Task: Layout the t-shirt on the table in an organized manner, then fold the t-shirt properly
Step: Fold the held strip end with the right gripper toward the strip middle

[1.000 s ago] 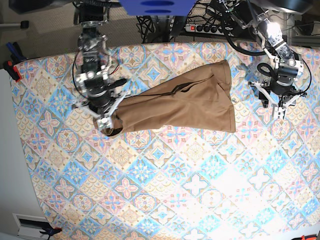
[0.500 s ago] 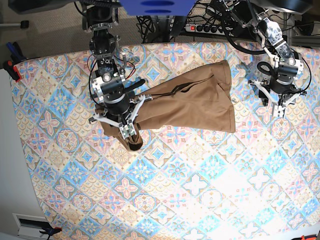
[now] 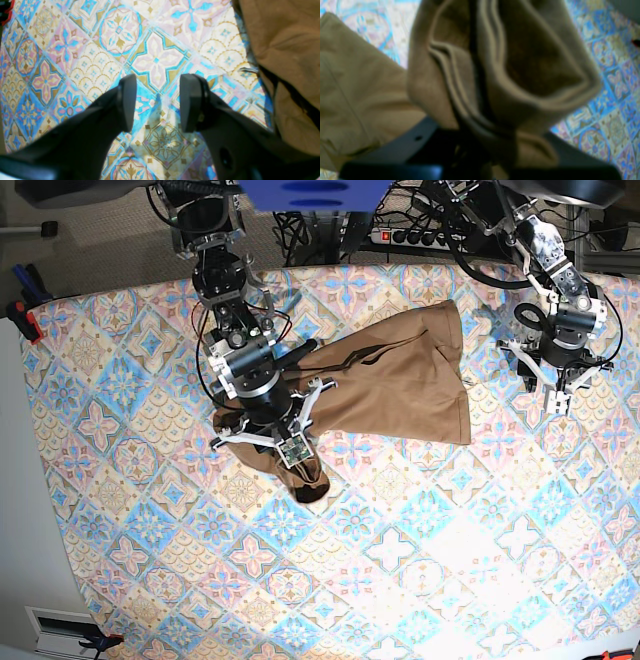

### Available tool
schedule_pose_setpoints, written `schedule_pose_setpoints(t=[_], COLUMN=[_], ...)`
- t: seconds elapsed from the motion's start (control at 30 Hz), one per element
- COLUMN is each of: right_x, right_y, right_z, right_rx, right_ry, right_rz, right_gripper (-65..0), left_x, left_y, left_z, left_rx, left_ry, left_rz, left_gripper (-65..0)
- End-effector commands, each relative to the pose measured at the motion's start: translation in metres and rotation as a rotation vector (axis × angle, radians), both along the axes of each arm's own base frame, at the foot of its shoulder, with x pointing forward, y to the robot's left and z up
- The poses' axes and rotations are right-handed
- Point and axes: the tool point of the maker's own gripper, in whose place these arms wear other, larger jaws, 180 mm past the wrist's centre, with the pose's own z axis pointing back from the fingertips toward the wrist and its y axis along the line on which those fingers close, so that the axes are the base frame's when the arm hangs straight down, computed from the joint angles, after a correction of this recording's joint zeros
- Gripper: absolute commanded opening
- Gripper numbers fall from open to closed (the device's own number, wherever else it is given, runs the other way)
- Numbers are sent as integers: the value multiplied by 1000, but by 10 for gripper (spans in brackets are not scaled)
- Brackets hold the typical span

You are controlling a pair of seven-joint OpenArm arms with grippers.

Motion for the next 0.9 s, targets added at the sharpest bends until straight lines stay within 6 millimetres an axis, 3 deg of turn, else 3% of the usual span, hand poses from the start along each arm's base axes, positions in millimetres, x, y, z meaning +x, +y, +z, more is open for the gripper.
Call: schedule_pose_setpoints(t=[0.0,0.17,0.33,0.47,0.57,0.73,0.87], right_x=[7,7,5,4,3,-7,-9], right_y=[4,4,4,6,7,35,40], right_z=[16,7,5,5,5,7,9], right_rx=[27,20,18,19,19,24,25], right_ry=[-59,-37,-33,-32,-32,-36,-41], right_rz=[6,6,11,14,17,100,115], right_gripper=[-650,-648,-402,-305,-300,-300,-301], left_x=[5,6,6,6,6,5,1], left_y=[2,2,2,1,1,2,1], left_z=[11,11,11,11,11,11,7], left_rx=[14,14,14,14,14,14,14], left_ry=[-40,-40,-40,-40,-40,-40,-26], left_rz=[-2,-5,-5,-7,-7,-2,-6], left_gripper=[-386,-386,-386,-386,-386,-386,-386])
